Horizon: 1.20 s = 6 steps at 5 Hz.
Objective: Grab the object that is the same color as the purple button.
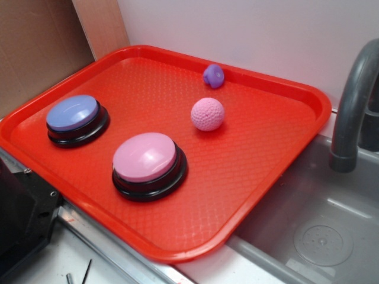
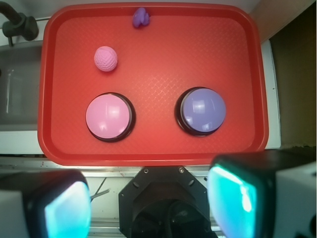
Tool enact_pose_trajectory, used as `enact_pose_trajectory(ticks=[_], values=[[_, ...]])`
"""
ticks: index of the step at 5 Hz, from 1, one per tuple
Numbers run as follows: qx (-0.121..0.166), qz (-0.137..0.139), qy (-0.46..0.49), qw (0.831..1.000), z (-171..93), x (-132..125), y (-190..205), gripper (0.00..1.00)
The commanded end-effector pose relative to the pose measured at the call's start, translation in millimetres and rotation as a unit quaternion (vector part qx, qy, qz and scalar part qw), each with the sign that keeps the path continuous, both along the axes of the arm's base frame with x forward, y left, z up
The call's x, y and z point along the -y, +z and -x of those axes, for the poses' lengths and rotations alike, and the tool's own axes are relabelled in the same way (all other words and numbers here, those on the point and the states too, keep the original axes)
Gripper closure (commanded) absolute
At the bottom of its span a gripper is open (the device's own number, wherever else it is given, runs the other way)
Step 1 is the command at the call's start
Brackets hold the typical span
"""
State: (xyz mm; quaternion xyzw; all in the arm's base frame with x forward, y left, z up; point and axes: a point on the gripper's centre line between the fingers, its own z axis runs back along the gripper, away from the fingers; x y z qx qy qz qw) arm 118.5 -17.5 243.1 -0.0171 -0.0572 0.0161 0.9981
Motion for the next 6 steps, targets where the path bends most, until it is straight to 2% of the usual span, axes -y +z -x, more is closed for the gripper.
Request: enact_pose_trajectory(ticks=[1,2,4,5,6], values=[[0.0,0.0,0.0,1.0,0.0,0.0,0.0,0.0],[0.033,-0.016,0.032,0.999,-20.1,10.7,-23.0,0.0],[0.076,-0.014,0.066,0.995,-52.3,19.1,-63.9,0.0],[0.098,-0.039,0.103,0.989,-87.0,11.3,-85.3,0.0],[0.113,-0.047,0.114,0.986,-123.8,6.0,-107.7,0.0]])
